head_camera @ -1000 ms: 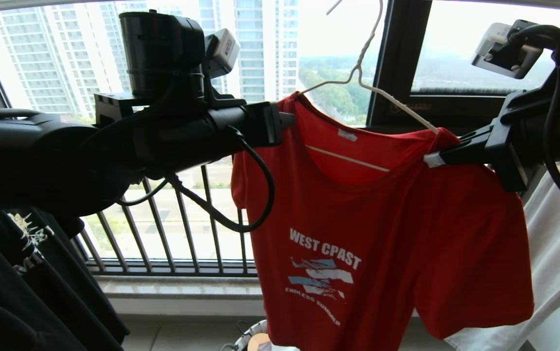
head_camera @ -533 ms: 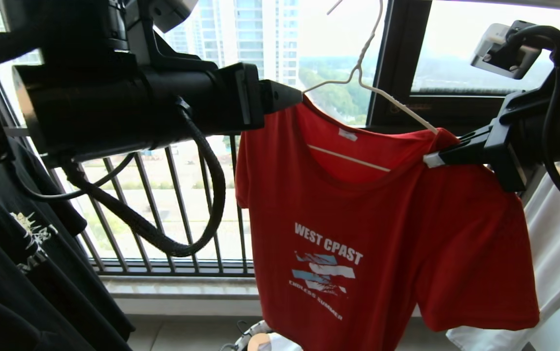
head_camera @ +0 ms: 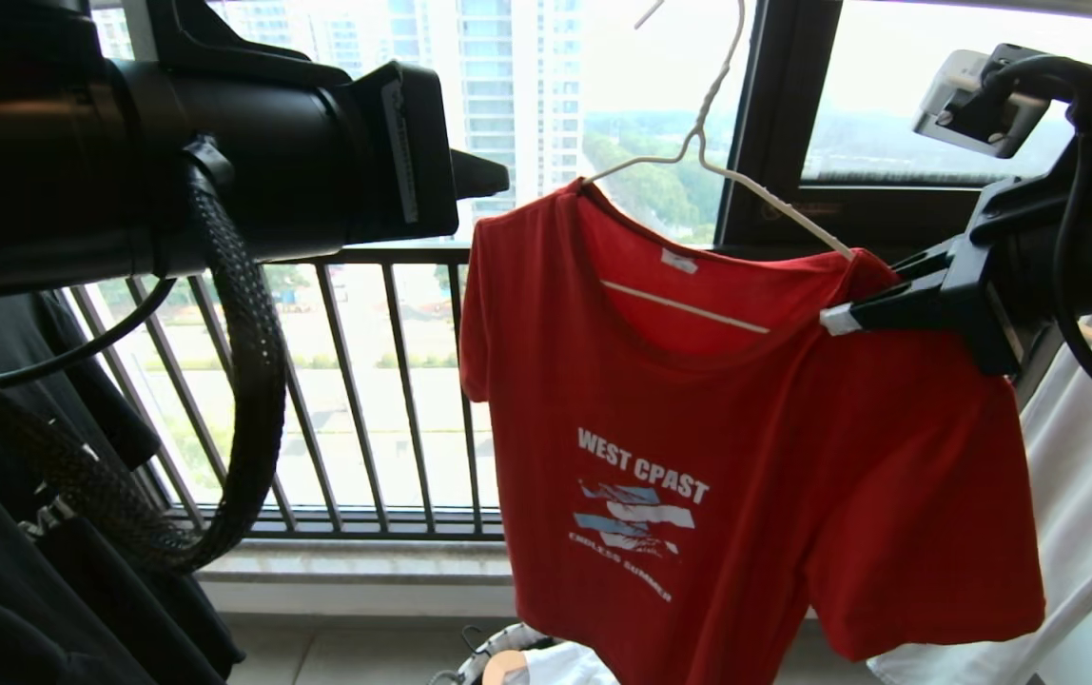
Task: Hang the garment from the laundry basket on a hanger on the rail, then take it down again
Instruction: Take the clothes off the clothes rack
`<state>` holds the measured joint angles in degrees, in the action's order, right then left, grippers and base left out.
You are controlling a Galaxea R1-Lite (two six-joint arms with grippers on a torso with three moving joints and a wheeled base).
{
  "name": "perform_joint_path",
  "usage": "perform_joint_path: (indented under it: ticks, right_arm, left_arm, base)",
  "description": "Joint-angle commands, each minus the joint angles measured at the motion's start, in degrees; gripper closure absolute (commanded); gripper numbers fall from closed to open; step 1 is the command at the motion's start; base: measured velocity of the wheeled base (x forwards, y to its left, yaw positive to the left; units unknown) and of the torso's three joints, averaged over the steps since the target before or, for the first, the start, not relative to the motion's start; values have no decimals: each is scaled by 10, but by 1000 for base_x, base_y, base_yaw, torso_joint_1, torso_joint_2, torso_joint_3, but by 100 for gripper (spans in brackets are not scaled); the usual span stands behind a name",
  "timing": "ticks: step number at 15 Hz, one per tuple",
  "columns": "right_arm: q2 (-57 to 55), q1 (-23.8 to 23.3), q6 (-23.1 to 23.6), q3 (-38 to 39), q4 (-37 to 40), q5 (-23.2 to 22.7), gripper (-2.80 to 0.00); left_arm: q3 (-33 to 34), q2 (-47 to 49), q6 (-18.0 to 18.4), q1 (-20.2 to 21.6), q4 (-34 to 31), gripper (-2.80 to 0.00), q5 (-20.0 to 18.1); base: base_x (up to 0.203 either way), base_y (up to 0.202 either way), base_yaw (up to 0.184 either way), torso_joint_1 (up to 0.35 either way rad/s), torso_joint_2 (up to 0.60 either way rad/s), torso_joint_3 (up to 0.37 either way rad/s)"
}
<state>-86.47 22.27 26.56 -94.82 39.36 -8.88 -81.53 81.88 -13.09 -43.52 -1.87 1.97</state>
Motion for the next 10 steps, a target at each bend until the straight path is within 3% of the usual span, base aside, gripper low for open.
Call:
perform_joint_path:
  ticks: [1, 10]
  right_arm:
    - [4, 1, 3, 1, 3, -1, -280]
    - [81, -20, 10, 86, 5, -2, -280]
  left_arm:
    - [-1, -3, -2, -2, 0, 0, 0]
    - [1, -19, -1, -9, -2, 0, 0]
  base:
    - [0, 0, 0, 0, 0, 0]
    - [0, 0, 0, 0, 0, 0]
